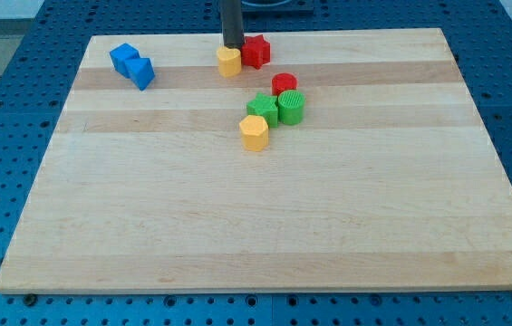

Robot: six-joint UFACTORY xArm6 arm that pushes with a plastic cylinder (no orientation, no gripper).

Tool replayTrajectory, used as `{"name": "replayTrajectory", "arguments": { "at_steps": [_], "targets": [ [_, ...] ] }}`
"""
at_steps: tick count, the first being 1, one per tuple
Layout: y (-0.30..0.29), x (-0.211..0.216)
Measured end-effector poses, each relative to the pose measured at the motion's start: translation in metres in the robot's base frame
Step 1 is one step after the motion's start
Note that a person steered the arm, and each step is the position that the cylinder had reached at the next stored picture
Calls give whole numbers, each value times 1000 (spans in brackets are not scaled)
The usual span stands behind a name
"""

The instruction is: Move the yellow heart left to the green star

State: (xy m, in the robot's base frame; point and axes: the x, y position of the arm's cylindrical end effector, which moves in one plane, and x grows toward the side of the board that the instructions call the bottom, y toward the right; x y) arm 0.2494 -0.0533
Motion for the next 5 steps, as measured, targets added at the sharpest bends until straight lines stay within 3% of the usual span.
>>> {"name": "replayTrajectory", "arguments": {
  "at_steps": [1,3,4,5],
  "targets": [
    [-32,9],
    [-3,96],
    [-7,114],
    [-10,96]
  ]
}}
